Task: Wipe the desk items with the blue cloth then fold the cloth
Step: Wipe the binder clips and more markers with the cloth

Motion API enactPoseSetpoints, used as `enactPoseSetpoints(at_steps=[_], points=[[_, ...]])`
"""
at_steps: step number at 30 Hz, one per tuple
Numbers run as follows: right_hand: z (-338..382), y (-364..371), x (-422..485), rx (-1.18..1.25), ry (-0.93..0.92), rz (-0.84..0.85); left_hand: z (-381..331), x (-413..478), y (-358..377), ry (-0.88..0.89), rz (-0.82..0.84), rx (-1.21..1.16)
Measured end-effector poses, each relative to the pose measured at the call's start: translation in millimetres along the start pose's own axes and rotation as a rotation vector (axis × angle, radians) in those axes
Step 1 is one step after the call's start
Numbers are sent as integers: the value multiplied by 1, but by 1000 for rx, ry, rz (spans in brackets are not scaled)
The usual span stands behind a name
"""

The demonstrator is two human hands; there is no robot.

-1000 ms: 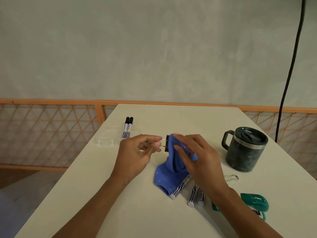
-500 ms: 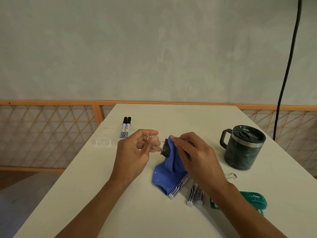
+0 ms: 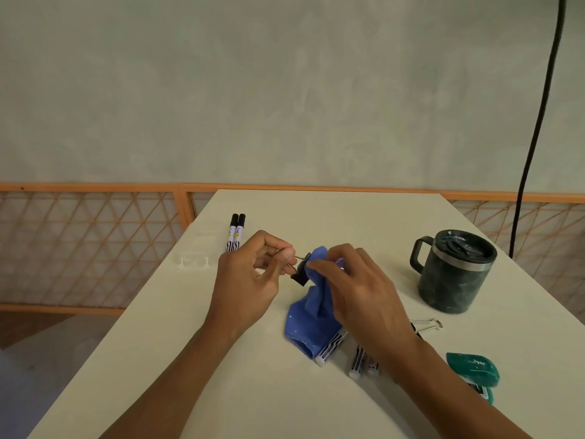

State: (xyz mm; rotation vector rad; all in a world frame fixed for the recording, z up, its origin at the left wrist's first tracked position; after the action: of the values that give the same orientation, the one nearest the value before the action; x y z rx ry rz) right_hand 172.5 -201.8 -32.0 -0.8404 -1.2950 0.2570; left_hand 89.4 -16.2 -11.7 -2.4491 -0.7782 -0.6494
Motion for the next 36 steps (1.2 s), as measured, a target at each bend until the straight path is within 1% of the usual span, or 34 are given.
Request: enactPoseSetpoints(at_steps=[2,7,13,19,21,24,26,29,30,32,36], points=[[0,0,-1,-12,19,-2,-1,-1,2,2,1,2],[19,12,-3,5,-30,54,2,-2,1,-20,-21,5],[-2,-3,0,-14,61,25,-1,-3,5,-56,-3,-48],[10,4,-3,3,-86,126,4,0,-1,-91,-5,-49],[4,1,-1,-6,-69,105,2,0,0,-97,9,-68],[-5,-4,0,-19,12,46,1,0,3,-98,29,-84],[-1,-1,-2,-3,-15,46,2,-1,3,-97,22,-77],[14,7,-5,-3,-106,123,4,0,0,-108,11,-63],[14,7,-4,-10,-114,121,4,1,-1,-115,11,-68],[8,2,0,-16,-71,68,4,1,-1,-123,12,-76],[-12,-9,1,-20,96,-24,3,0,3,-122,22,-85]])
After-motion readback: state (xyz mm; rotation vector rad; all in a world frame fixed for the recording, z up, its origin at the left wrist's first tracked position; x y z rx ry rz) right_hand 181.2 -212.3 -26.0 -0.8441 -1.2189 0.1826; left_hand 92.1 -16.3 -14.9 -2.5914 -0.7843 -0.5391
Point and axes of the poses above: each hand's wrist, its own x-axis towards the middle knuckle, its own y-axis out of the palm, z = x × y, the point moved 3 cm from there along x, towards the middle knuckle
